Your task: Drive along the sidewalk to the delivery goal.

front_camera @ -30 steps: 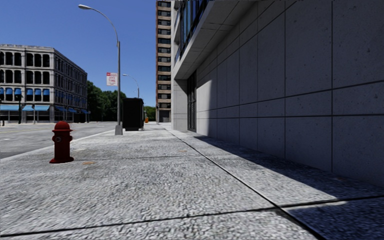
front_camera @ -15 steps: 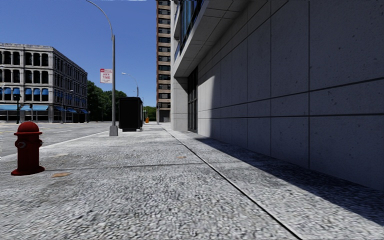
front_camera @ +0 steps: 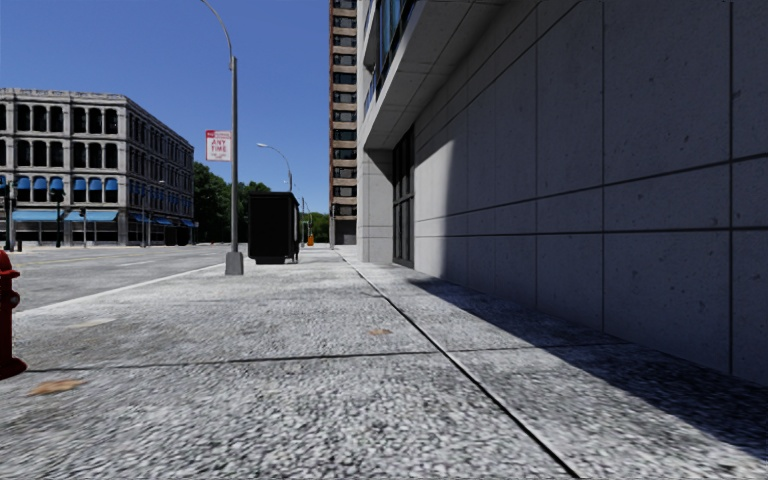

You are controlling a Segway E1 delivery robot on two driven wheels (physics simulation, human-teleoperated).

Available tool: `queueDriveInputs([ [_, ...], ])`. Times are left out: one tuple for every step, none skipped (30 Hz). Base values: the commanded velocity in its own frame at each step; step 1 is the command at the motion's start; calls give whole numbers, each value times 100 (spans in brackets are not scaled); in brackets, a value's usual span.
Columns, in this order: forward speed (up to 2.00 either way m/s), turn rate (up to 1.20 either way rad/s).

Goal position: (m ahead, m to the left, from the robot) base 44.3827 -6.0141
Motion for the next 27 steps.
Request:
queueDriveInputs([
  [155, 12],
  [155, 89],
  [155, 89],
  [155, 95],
  [155, 51],
  [155, 6],
  [155, 6],
  [155, 0],
  [155, 0],
  [155, 0],
  [155, 0],
  [155, 0],
  [155, 0],
  [155, 0],
  [155, 0],
  [155, 0],
  [155, 0],
  [155, 0],
  [155, 0],
  [155, 0],
  [155, 0],
  [155, 72],
  [155, 81],
  [155, 85],
  [155, 85],
  [155, 0],
  [155, 0],
])
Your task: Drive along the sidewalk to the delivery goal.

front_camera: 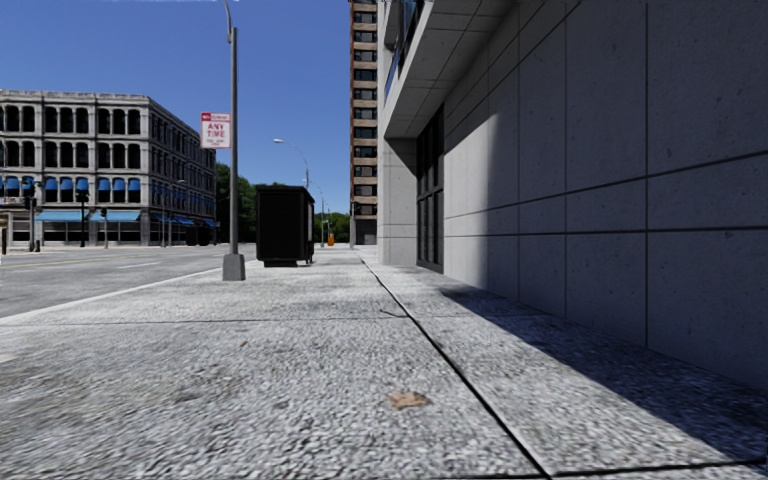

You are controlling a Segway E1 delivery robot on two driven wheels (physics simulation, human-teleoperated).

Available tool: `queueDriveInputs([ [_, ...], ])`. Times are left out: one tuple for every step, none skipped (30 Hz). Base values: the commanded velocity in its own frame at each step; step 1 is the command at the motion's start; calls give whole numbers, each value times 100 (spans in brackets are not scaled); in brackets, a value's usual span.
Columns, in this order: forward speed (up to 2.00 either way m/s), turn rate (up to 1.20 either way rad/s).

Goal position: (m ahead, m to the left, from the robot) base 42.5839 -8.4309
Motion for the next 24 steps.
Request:
queueDriveInputs([
  [155, 0],
  [155, 0],
  [155, 0],
  [155, 0],
  [155, 0],
  [155, 0],
  [155, 0],
  [155, 0],
  [155, 0],
  [155, 0],
  [155, 0],
  [155, 0],
  [155, 0],
  [155, 0],
  [155, 0],
  [155, 0],
  [155, 0],
  [155, 0],
  [155, 0],
  [155, 0],
  [155, 0],
  [155, 0],
  [155, 3],
  [155, 48],
])
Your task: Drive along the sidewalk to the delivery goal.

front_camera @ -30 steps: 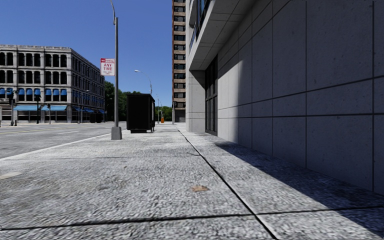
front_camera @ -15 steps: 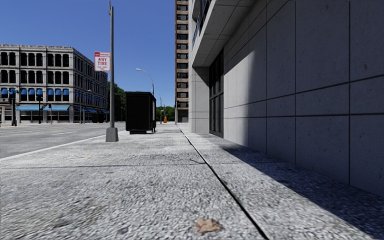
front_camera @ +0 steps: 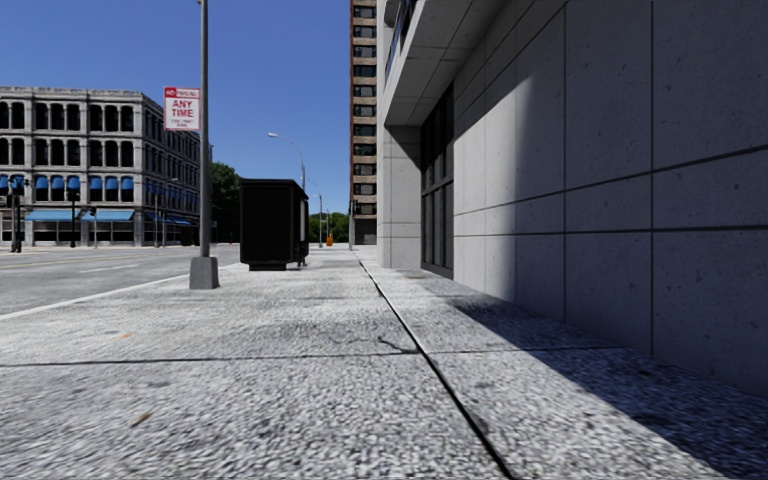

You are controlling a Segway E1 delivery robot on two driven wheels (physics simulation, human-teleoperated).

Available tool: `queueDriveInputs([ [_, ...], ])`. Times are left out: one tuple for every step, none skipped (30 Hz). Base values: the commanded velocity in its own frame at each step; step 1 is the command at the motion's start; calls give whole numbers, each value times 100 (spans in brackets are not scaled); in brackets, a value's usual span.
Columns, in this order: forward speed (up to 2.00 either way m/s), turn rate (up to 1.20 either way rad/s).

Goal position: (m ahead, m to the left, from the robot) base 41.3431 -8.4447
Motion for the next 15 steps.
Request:
queueDriveInputs([
  [155, 59],
  [155, 61],
  [155, 58],
  [155, 58],
  [155, 0],
  [155, 0],
  [155, 0],
  [155, 0],
  [155, 0],
  [155, 0],
  [155, 0],
  [155, 0],
  [155, 0],
  [155, 0],
  [155, 0],
])
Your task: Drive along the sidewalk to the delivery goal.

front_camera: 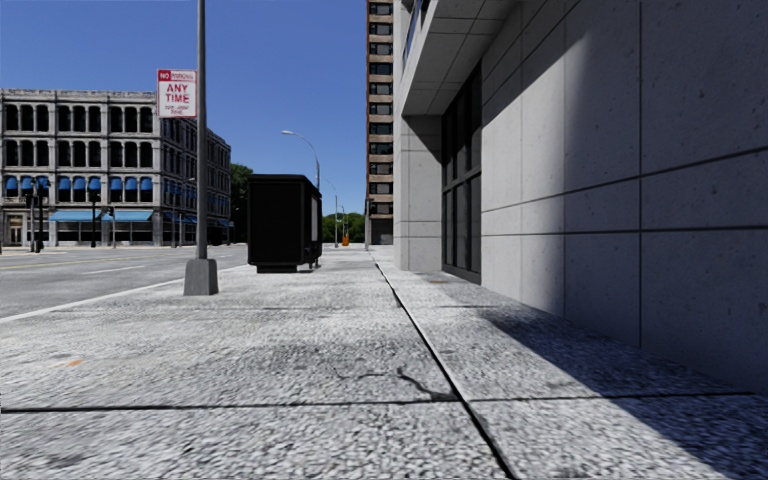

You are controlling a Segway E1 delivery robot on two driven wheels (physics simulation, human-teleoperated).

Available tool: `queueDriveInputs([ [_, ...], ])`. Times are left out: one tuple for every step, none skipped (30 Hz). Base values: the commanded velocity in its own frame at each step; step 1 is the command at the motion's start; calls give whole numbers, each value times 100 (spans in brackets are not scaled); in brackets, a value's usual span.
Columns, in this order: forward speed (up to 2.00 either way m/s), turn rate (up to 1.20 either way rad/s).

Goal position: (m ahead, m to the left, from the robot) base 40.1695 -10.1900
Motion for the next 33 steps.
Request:
queueDriveInputs([
  [155, 0],
  [155, 0],
  [155, 0],
  [155, 0],
  [155, 0],
  [155, 0],
  [155, 0],
  [155, 0],
  [155, 0],
  [155, 0],
  [155, 0],
  [155, 0],
  [155, 0],
  [155, 0],
  [155, 0],
  [155, 0],
  [155, 0],
  [155, 0],
  [155, 0],
  [155, 0],
  [155, 0],
  [155, 0],
  [155, 0],
  [155, 0],
  [155, 0],
  [155, 0],
  [155, 0],
  [155, 0],
  [155, 0],
  [155, 0],
  [155, 0],
  [155, 0],
  [155, 0],
])
